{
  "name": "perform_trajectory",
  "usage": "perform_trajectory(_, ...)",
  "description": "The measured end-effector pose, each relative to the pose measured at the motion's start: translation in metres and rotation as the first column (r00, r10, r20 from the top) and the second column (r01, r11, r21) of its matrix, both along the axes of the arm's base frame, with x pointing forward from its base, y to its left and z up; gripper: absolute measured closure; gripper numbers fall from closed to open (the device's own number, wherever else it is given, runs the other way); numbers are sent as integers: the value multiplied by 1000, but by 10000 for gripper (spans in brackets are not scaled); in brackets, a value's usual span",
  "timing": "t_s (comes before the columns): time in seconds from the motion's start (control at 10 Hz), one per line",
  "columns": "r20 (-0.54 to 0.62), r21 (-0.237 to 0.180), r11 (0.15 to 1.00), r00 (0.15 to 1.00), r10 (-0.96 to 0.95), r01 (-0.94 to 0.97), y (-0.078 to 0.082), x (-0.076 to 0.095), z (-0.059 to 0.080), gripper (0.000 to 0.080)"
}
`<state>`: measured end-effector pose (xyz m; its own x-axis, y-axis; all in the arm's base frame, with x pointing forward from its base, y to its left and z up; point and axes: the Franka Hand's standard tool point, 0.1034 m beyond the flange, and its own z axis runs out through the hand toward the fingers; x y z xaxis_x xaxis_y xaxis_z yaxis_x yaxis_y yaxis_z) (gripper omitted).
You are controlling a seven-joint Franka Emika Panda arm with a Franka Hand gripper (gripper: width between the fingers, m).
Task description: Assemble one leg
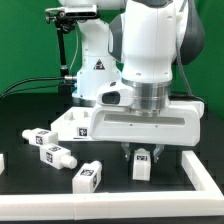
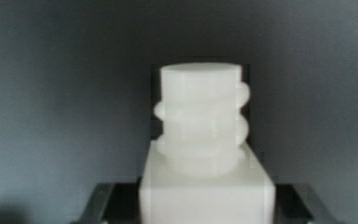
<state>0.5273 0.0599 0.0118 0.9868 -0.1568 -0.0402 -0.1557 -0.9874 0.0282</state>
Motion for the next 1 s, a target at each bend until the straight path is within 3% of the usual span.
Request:
perform_trajectory(0.2, -28, 7, 1000, 999, -22, 22, 0, -34, 12, 515)
perform_trajectory(0.4, -47, 9, 999, 998, -38, 38, 13, -79, 33, 515)
perform_trajectory(0.5, -47, 9, 999, 998, -43, 44, 21, -91, 37, 515)
perform_trajectory(0.9, -34, 8, 998, 997, -62, 62, 33, -94, 37, 515)
perform_trajectory(1.0, -17, 14, 997, 997, -70, 70, 51, -109, 30, 515)
